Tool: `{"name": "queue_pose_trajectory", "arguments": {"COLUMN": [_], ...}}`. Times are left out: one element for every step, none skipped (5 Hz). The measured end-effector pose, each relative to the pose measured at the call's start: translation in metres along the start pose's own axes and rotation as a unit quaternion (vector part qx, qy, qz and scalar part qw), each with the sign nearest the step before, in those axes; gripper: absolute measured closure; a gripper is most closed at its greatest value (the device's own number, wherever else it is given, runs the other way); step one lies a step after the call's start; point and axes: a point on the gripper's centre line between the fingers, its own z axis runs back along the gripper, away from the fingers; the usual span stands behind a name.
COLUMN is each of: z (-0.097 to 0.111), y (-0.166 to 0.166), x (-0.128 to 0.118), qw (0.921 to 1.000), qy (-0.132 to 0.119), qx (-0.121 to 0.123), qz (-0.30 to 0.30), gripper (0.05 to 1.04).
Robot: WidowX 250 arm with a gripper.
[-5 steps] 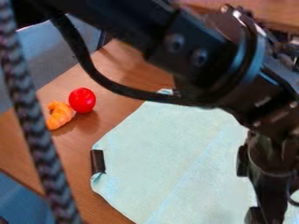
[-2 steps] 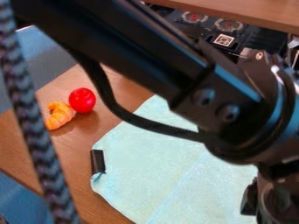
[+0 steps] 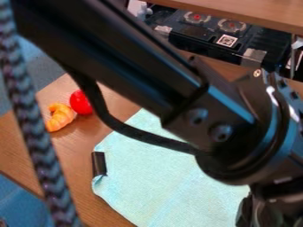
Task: Fold the cloth from bottom right to top left
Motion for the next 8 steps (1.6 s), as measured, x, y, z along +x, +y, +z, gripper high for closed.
{"name": "queue_pose_trajectory", "arguments": {"z": [-0.003, -0.009, -0.016, -0.018, -0.018, -0.017, -0.003, 0.013], "y": [-0.006, -0.012, -0.01, -0.009, -0.009, -0.007, 0.016, 0.048], "x": [0.002, 0.005, 0.002, 0.002, 0.002, -0.002, 0.0, 0.007], "qw": [0.9999, 0.9996, 0.9997, 0.9997, 0.9997, 0.999, 0.9945, 0.9852], "qy": [-0.006, -0.015, -0.02, -0.021, -0.021, -0.016, -0.017, -0.03], "qx": [0.005, -0.006, -0.01, -0.008, -0.011, -0.04, -0.091, -0.138], "qz": [-0.013, -0.022, -0.013, -0.005, -0.001, 0.009, 0.049, 0.097], "gripper": [0.084, 0.127, 0.409, 0.714, 0.922, 1.015, 1.027, 1.028]}}
